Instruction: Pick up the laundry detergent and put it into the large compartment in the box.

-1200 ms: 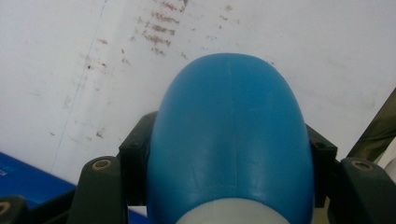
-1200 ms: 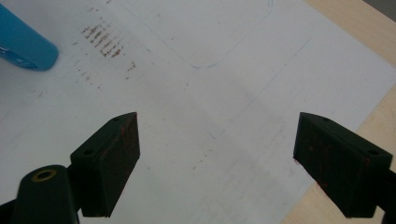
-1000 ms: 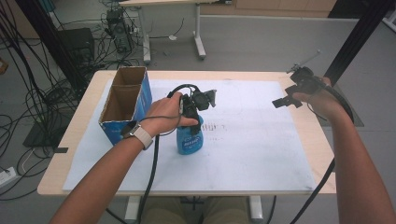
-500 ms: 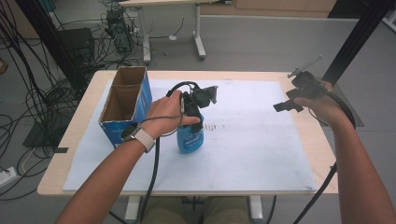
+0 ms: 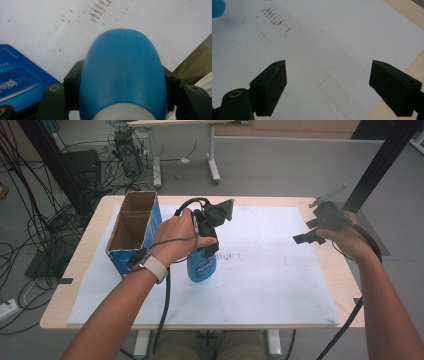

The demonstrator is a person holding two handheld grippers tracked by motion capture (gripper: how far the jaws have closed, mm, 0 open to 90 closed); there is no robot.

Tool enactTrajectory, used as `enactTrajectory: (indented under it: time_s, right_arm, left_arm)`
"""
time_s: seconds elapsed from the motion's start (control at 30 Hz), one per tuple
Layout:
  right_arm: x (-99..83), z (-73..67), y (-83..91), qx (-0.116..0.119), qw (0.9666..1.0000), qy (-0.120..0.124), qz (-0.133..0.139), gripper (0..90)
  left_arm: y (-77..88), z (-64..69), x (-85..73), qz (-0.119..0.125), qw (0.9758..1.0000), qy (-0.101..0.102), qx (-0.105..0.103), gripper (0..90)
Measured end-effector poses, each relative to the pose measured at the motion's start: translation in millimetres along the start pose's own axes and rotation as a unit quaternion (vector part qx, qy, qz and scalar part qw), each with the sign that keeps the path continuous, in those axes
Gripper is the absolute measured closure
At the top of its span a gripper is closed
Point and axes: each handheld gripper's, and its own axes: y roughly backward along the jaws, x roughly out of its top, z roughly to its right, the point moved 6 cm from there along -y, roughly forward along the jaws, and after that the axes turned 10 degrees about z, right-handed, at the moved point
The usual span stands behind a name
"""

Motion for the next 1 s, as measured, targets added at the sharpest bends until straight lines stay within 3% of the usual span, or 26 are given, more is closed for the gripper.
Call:
enactTrajectory:
  time_s: [0.13,0.53,0.83,1.0]
  right_arm:
    - [3.2,-2.0,0.5,0.003,1.0,0.008,0.001,14.6]
    - [9.3,-6.9,1.3,0.007,0.9998,0.019,0.006,14.6]
    - [14.2,-7.7,5.0,0.006,0.9996,0.026,0.009,14.6]
    - [15.3,-7.2,5.6,0.009,0.9995,0.029,0.011,14.6]
  left_arm:
    - [7.7,-2.1,-2.7,0.001,0.9997,0.024,0.006,37.7]
    - [28.8,-2.6,-4.7,-0.001,0.998,0.061,0.015,37.7]
    - [49.6,-3.4,-8.5,0.004,0.9948,0.098,0.028,37.6]
    - [57.9,-0.7,-4.7,-0.007,0.994,0.102,0.04,37.5]
